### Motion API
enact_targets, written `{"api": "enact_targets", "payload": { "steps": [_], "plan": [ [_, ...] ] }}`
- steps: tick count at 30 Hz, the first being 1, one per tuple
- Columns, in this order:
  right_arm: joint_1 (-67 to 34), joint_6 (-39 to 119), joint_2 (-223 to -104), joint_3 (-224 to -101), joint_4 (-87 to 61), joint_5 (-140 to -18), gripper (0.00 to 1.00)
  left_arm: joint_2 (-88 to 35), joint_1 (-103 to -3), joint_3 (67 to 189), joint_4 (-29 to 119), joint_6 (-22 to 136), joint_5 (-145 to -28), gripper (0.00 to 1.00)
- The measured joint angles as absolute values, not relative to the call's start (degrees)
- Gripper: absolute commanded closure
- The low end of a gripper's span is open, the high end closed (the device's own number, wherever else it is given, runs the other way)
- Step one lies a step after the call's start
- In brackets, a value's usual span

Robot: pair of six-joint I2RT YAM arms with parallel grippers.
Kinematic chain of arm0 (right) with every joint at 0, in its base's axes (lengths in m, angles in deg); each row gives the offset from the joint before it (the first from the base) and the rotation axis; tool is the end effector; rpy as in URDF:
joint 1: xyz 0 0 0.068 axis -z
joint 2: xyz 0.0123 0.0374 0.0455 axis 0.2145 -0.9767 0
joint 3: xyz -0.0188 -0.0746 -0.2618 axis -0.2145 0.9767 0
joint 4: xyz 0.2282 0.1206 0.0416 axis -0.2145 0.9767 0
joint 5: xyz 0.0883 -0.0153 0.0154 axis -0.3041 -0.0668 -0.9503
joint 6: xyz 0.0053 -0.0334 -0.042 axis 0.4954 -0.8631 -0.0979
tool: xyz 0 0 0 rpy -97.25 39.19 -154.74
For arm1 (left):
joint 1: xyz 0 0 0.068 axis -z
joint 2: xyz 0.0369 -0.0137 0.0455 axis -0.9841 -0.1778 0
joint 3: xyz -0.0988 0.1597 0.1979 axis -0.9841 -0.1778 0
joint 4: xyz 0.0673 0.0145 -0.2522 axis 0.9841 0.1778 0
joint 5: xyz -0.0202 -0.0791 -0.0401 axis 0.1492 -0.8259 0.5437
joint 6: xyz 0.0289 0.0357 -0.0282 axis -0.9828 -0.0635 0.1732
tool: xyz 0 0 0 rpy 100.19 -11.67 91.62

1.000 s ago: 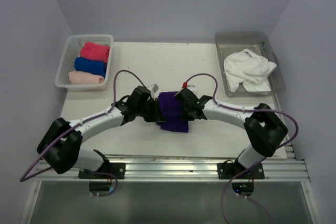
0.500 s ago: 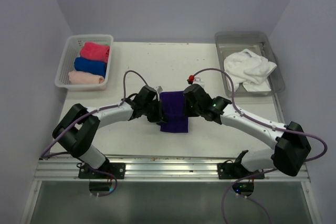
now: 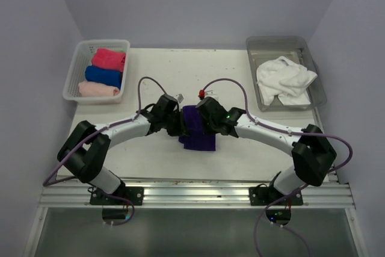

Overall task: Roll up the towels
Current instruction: Roll the towel

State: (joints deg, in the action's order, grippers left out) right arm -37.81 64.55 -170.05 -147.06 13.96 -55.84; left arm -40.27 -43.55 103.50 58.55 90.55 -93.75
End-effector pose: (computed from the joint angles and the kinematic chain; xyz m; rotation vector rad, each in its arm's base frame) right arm 0.2096 0.2364 0.2296 -0.3031 2.4784 0.2486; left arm 0.2402 -0.1879 0.1760 -0.0847 2.6838 -0.8755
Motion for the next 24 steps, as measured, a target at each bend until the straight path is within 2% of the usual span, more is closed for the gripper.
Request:
{"api": "enact_targets", "payload": {
  "steps": [13, 17, 24],
  "plan": [
    [-33.8, 60.9, -180.8, -151.3, 9.8, -58.1, 0.77, -46.2, -45.9, 106.4, 58.5, 89.1, -93.6, 0.94],
    [-33.8, 61.2, -179.1, -150.7, 9.2, -57.9, 0.75, -47.7, -46.0, 107.9, 58.5, 88.6, -94.1, 0.94],
    [-33.9, 62.3, -167.6, -146.9, 7.2, -59.2, 0.74, -49.3, -46.5, 109.5, 58.7, 87.8, -94.8, 0.94]
  ]
}}
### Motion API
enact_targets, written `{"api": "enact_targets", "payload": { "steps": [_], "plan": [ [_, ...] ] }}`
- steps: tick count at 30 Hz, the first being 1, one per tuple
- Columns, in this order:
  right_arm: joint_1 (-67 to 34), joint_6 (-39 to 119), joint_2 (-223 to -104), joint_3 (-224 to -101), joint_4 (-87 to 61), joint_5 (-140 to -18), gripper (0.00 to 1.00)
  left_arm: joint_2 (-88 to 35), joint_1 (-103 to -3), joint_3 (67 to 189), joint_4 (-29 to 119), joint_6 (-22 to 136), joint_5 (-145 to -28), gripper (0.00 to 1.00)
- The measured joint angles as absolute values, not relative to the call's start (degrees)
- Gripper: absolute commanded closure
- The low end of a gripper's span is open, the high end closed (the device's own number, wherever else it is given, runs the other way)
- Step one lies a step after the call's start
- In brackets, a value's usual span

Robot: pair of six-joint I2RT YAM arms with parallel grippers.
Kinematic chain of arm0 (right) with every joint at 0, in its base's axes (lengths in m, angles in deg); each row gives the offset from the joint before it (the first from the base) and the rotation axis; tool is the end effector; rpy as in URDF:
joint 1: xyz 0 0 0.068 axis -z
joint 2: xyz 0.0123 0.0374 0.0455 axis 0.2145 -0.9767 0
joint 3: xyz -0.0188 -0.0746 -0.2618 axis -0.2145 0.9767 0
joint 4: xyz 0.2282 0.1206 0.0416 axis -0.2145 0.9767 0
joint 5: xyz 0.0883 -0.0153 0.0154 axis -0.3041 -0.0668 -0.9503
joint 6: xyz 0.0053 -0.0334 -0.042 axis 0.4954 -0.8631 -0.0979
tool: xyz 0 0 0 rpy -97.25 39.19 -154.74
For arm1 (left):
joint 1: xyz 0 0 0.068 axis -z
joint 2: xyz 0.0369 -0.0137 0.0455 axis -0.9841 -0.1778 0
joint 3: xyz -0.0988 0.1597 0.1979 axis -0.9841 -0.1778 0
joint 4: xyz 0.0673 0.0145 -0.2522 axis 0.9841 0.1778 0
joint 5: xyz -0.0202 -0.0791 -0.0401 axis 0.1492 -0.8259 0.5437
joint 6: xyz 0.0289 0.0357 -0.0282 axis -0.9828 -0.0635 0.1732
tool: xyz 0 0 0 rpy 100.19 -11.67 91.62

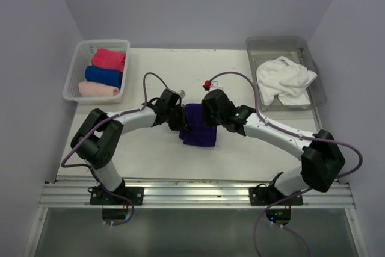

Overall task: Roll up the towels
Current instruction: Roll the towel

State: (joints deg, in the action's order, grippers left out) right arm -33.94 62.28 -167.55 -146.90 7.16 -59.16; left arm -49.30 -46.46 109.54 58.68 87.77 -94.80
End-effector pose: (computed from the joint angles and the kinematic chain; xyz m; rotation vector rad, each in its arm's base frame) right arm 0.2267 0.2263 0.2495 -0.2545 2.3677 0.3812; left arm 0.2744 -0.1926 0.1588 -0.0924 2.7213 -0.8338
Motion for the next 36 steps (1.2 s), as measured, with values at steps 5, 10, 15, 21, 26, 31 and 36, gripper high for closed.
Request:
{"api": "enact_targets", "payload": {
  "steps": [5, 10, 15, 21, 26, 31, 36],
  "plan": [
    [-34.2, 62.4, -167.6, -145.9, 5.1, -60.5, 0.74, -50.5, -46.9, 110.6, 58.9, 87.8, -95.6, 0.94],
    [-34.5, 61.6, -173.5, -145.7, 4.8, -60.4, 0.75, -51.0, -47.2, 111.6, 59.6, 87.6, -95.7, 0.95],
    [-34.5, 60.7, -179.4, -145.7, 4.6, -57.6, 0.77, -51.0, -47.9, 112.4, 60.5, 86.6, -95.7, 0.95],
    [-35.0, 63.3, -178.9, -142.5, 0.5, -57.7, 0.79, -52.6, -48.4, 114.0, 61.3, 85.3, -96.1, 0.95],
    [-39.0, 69.6, -174.7, -137.6, -1.5, -57.2, 0.79, -53.7, -48.7, 115.2, 61.9, 84.1, -97.1, 0.95],
    [-43.6, 74.9, -171.0, -135.8, 0.7, -56.1, 0.75, -54.3, -48.8, 115.9, 61.9, 83.2, -98.5, 0.95],
    [-45.2, 74.0, -166.0, -136.9, 7.6, -51.5, 0.51, -54.5, -49.0, 115.9, 61.9, 82.7, -99.0, 0.96]
  ]
}}
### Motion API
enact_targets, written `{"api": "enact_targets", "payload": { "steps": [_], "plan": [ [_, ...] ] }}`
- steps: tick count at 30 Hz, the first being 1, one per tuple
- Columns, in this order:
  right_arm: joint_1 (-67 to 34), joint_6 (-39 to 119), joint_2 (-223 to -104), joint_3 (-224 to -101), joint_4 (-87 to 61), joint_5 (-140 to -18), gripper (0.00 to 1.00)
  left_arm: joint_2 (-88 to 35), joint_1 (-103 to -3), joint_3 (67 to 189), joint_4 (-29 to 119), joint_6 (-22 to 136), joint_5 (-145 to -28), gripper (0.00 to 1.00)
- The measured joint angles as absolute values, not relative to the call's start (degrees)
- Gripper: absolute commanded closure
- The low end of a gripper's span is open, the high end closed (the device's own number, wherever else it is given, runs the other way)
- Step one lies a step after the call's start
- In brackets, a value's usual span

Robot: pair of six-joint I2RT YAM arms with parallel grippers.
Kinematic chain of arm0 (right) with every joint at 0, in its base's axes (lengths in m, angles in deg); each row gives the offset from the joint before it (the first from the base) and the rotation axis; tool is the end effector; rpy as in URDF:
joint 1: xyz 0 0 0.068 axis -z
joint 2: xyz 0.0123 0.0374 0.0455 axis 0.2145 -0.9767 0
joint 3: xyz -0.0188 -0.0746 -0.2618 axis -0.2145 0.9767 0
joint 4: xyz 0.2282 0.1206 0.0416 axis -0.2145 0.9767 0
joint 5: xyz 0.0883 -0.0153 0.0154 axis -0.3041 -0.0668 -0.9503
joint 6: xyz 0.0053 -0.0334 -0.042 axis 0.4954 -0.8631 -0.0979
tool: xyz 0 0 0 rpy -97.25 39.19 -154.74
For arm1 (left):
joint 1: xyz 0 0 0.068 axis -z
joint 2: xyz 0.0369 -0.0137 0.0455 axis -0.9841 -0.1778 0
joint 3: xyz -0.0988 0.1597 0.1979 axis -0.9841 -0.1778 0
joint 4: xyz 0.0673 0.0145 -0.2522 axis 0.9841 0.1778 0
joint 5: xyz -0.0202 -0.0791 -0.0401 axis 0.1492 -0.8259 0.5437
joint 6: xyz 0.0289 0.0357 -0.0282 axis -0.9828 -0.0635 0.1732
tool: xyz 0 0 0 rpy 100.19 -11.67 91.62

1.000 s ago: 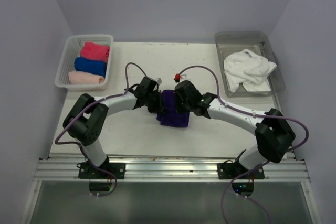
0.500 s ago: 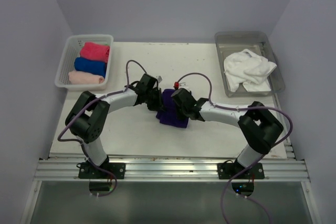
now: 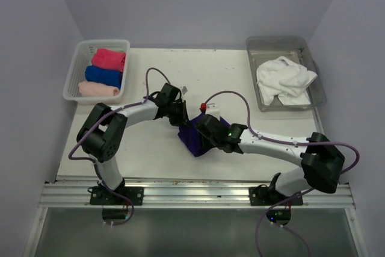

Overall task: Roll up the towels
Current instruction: Roll the towel

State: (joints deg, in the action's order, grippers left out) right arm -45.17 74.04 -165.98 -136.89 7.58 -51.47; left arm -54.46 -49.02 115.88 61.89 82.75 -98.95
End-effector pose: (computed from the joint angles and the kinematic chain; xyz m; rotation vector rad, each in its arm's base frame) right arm 0.1656 0.2377 0.2034 -0.2228 2.4589 0.3038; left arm 0.3007 -0.1937 0.1576 -0.0123 2.7469 -0.8658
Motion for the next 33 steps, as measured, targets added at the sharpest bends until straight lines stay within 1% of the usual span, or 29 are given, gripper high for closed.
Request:
{"api": "enact_targets", "payload": {
  "steps": [3, 5, 7, 9, 13, 19, 24, 27, 30, 33],
  "plan": [
    [-48.2, 71.3, -164.5, -140.4, 11.1, -48.1, 0.48, -54.5, -49.0, 115.8, 61.8, 82.6, -99.0, 0.96],
    [-50.8, 68.8, -164.8, -142.9, 11.8, -46.1, 0.48, -54.5, -49.0, 115.8, 61.8, 82.6, -99.1, 0.96],
    [-54.2, 65.4, -166.1, -145.6, 12.0, -43.6, 0.45, -54.5, -49.0, 115.8, 61.7, 82.6, -99.4, 0.96],
    [-57.6, 61.3, -169.0, -148.5, 11.9, -41.1, 0.44, -54.5, -49.0, 115.8, 61.7, 82.5, -99.5, 0.96],
    [-62.6, 54.3, -177.1, -152.6, 11.7, -37.9, 0.43, -54.7, -49.1, 115.8, 61.7, 82.2, -99.8, 0.96],
    [-63.4, 50.0, -185.7, -153.2, 12.2, -34.9, 0.41, -54.7, -49.1, 115.8, 61.7, 82.2, -100.0, 0.96],
    [-63.3, 50.1, -188.3, -152.4, 12.0, -32.2, 0.41, -55.1, -49.2, 115.8, 61.6, 82.1, -100.3, 0.96],
    [-63.3, 50.5, -189.4, -150.8, 11.1, -30.8, 0.43, -55.2, -49.3, 115.8, 61.6, 82.1, -100.5, 0.95],
    [-63.3, 51.4, -189.5, -149.8, 9.6, -29.0, 0.50, -55.2, -49.3, 115.8, 61.6, 82.1, -100.5, 0.95],
    [-62.6, 52.1, -189.2, -147.9, 6.9, -28.1, 0.76, -55.2, -49.4, 115.8, 61.7, 81.7, -100.7, 0.93]
  ]
}}
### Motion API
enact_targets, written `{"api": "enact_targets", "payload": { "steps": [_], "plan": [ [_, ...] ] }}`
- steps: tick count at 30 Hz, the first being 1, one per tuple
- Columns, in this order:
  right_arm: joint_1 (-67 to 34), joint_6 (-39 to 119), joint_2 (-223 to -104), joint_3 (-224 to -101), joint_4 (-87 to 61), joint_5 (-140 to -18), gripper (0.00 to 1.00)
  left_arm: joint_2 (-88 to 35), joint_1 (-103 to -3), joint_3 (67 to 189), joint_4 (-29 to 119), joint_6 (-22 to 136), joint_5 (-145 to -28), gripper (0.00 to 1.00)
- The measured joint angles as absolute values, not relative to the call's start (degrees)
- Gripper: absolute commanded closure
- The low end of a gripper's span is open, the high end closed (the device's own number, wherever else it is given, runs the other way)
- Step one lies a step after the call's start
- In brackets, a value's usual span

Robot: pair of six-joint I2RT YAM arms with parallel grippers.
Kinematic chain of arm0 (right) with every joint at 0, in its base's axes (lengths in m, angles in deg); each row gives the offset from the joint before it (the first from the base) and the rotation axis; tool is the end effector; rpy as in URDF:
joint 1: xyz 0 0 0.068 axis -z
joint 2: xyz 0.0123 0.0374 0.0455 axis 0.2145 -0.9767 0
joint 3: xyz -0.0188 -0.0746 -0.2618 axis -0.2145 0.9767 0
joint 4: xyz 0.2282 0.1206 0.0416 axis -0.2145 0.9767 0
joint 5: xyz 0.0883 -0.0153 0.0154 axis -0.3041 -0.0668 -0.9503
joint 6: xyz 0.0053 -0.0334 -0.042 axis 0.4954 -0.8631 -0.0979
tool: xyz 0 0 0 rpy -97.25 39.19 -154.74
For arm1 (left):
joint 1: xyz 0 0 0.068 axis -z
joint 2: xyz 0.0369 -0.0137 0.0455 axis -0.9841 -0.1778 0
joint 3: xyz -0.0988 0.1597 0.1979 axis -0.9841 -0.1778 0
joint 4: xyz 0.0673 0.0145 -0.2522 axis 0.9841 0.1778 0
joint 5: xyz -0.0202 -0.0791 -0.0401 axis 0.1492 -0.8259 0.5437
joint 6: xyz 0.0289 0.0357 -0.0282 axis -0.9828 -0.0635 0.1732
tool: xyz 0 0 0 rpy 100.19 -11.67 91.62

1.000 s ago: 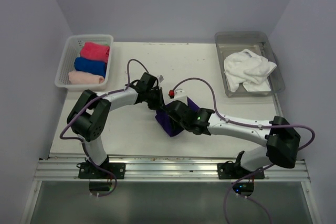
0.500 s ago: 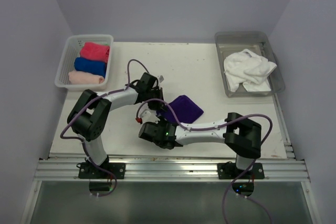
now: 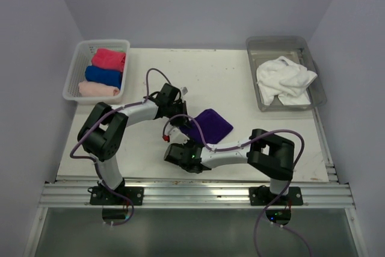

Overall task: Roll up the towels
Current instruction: Roll the towel

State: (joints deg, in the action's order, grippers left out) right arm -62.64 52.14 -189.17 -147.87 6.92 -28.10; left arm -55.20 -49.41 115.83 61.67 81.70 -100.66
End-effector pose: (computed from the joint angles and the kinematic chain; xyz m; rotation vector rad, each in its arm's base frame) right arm 0.1141 0.3318 0.1421 -0.9152 2.1234 -0.2768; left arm 0.3019 -0.1927 0.1535 0.0129 2.7572 -0.8914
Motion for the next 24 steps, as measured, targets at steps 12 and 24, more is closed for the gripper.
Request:
{"api": "enact_targets", "payload": {
  "steps": [12, 24],
  "plan": [
    [-57.2, 53.5, -177.2, -137.1, -3.0, -41.4, 1.00, -52.3, -51.4, 116.9, 66.4, 78.9, -100.6, 0.63],
    [-49.7, 59.5, -171.2, -130.8, -12.4, -64.0, 1.00, -40.7, -58.3, 114.9, 69.4, 77.0, -100.6, 0.21]
  ]
}}
